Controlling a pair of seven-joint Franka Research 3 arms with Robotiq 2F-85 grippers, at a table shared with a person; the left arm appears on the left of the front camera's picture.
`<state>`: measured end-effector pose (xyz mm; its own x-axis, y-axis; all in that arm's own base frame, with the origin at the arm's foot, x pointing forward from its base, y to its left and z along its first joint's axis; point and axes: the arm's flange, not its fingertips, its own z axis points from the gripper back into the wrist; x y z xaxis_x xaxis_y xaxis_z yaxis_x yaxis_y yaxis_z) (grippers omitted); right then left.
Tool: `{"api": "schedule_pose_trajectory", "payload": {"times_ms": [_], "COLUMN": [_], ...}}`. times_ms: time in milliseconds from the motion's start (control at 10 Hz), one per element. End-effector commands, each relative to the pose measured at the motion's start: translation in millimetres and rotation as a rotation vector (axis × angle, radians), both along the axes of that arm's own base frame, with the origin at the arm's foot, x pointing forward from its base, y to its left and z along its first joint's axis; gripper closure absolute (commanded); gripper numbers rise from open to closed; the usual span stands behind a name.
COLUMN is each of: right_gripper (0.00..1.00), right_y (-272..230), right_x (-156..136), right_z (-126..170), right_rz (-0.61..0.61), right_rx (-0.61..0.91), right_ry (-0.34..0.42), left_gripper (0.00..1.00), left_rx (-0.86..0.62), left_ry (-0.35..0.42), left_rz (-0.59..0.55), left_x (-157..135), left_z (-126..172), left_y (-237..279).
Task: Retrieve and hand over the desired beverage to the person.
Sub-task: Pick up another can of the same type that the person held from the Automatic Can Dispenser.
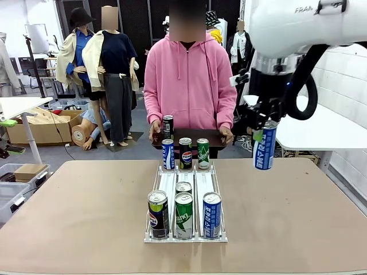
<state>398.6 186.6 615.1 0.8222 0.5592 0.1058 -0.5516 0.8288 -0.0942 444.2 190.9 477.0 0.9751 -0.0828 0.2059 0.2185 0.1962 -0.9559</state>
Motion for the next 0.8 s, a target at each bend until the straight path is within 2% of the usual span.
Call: {"api": "schedule_pose_trajectory", "payload": {"times_ms": [0, 300, 700], "right_gripper": [0.81, 0.81, 0.81], "right_y": [-30.6, -70.2, -71.6], "right_x": [-3.5, -11.7, -6.8], "right_z": [12.5, 15.0, 18.2], "right_rz": [-0.003, -0.025, -0.041], "right_rx": [-0.003, 0.010, 0.025], "right_ry": [-0.023, -0.027, -0.018], "left_gripper": [0.00, 0.00, 0.00], "left_rx": [0.011, 0.011, 0.011], "left_ry": [-0.004, -0.004, -0.004], "left_rz": [0.013, 0.013, 0.013], "left_x": [-4.4, -4.4, -4.4], "left_z": [0.4, 0.4, 0.4], "left_y": [-2.7, -2.7, -2.7]}}
